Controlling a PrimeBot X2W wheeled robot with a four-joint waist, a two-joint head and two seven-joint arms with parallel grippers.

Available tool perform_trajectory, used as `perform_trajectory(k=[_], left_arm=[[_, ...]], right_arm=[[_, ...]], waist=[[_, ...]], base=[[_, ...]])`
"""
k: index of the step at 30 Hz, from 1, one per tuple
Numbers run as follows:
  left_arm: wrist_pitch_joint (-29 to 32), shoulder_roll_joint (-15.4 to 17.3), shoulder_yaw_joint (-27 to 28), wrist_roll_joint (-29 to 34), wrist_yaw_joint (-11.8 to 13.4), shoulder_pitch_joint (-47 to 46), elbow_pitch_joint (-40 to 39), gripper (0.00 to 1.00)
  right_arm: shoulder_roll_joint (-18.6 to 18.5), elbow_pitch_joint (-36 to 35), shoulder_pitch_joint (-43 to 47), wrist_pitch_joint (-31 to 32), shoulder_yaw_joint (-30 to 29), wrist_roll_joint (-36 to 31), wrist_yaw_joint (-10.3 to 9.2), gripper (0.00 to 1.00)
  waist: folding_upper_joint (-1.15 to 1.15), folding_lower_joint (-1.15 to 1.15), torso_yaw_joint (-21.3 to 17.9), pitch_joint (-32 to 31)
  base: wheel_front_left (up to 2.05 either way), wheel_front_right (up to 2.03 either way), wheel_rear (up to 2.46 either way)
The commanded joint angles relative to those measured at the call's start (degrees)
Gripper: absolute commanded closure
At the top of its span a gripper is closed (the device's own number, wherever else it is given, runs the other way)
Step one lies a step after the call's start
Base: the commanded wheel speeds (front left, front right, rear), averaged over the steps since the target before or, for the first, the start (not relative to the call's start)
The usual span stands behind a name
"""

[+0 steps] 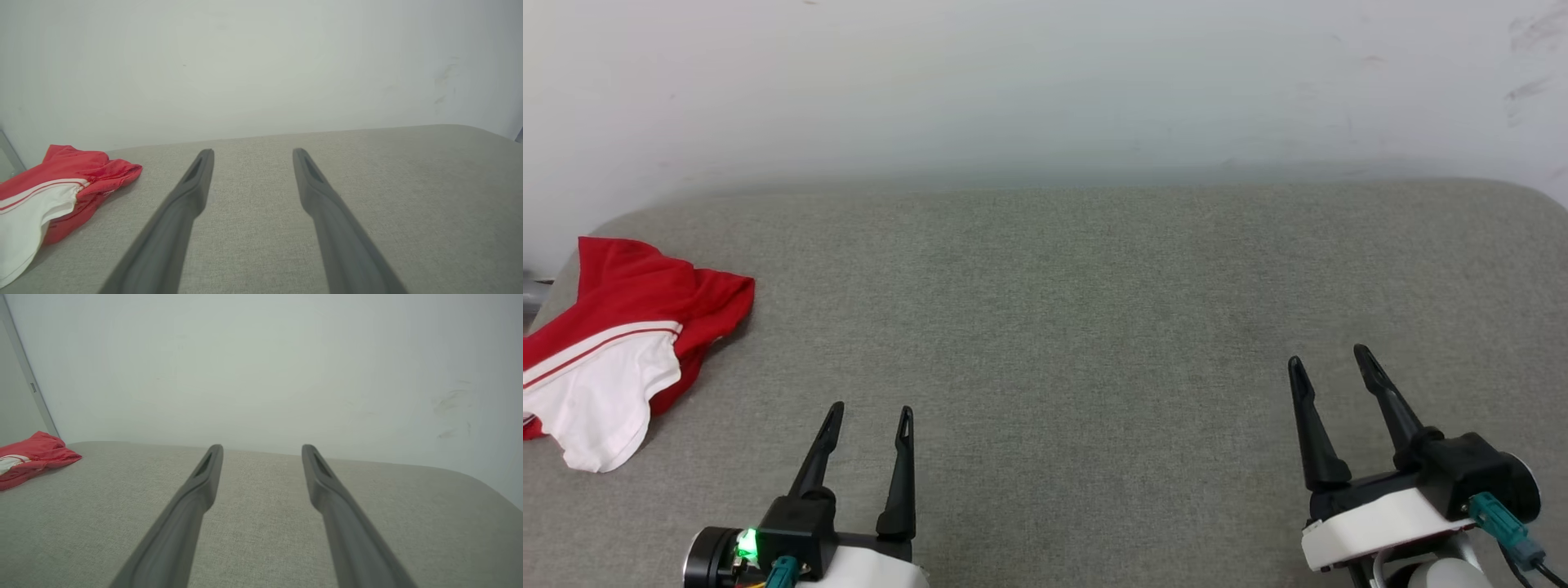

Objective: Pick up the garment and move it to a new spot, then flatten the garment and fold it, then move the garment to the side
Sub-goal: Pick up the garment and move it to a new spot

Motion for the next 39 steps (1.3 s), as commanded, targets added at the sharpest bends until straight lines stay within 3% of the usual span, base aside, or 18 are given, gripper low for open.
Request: perform_trajectory(k=[1,8,31,39], left_arm=[[-0.29,0.03,0.33,0.31,-0.18,0.11,0.05,0.0],[-0.24,-0.18,1.89,0.39,-0.52,0.69,0.82,0.0],[-0.24,-0.03,3.77,2.04,-2.23,2.52,1.84,0.0],[-0.24,-0.06,3.83,1.48,-2.97,3.27,1.93,0.0]], right_arm=[[0.11,-0.15,1.06,-0.14,0.18,0.0,-0.04,0.0],[0.1,-0.42,1.74,-0.13,1.93,-0.01,-0.04,0.0],[0.1,-0.09,4.21,-0.13,6.07,1.29,-0.04,0.0],[0.1,0.26,4.06,-0.13,6.4,1.86,-0.04,0.0]], waist=[[0.0,0.0,0.47,-0.14],[0.0,0.0,3.97,-0.75],[0.0,0.0,20.76,-3.18],[0.0,0.0,23.64,-3.26]], base=[[0.0,0.0,0.0],[0.0,0.0,0.0],[0.0,0.0,0.0],[0.0,0.0,0.0]])
